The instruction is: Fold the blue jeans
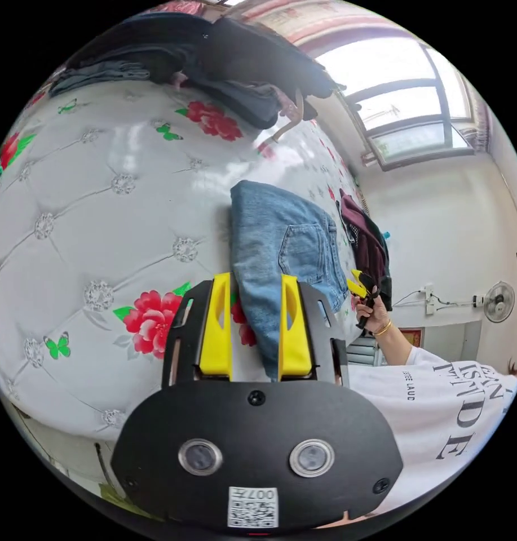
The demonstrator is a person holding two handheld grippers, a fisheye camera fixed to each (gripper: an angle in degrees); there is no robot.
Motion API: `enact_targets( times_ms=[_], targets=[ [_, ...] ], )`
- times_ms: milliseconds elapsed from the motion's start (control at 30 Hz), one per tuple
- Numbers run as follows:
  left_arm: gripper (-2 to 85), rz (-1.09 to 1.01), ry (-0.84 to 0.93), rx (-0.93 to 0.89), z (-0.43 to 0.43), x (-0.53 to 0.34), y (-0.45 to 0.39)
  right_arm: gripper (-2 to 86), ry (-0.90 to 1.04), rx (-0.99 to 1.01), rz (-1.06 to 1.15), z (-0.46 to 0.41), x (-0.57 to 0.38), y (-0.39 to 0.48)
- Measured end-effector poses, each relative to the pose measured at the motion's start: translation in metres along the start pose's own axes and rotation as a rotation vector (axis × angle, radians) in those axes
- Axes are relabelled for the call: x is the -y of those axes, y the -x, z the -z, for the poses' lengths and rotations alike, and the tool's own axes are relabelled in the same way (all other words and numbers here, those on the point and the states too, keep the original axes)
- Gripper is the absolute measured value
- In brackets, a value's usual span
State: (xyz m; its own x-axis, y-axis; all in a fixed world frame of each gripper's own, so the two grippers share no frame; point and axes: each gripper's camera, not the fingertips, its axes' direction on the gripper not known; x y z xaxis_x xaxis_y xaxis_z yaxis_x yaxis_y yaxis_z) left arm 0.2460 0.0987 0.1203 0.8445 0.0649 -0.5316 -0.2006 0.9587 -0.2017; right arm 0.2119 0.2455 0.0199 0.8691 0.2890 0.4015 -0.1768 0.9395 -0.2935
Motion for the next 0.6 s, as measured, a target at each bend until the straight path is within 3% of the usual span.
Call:
enact_targets(
  times_ms=[133,233,333,600],
  targets=[
    [12.2,0.05,0.069,-0.043,-0.033,0.029,0.015,9.5,0.067,0.028,-0.008,-0.016,0.022,-0.006],
    [3.2,0.066,0.12,-0.163,-0.051,0.055,0.015,7.2,0.124,0.011,-0.039,-0.023,0.031,0.001],
    [0.4,-0.021,0.092,-0.186,-0.034,0.073,-0.013,5.0,0.102,0.1,-0.008,-0.01,0.039,0.028],
    [-0.5,-0.361,-0.122,-0.286,0.143,0.188,-0.117,2.9,-0.02,0.364,0.247,0.033,0.144,0.206]
  ],
)
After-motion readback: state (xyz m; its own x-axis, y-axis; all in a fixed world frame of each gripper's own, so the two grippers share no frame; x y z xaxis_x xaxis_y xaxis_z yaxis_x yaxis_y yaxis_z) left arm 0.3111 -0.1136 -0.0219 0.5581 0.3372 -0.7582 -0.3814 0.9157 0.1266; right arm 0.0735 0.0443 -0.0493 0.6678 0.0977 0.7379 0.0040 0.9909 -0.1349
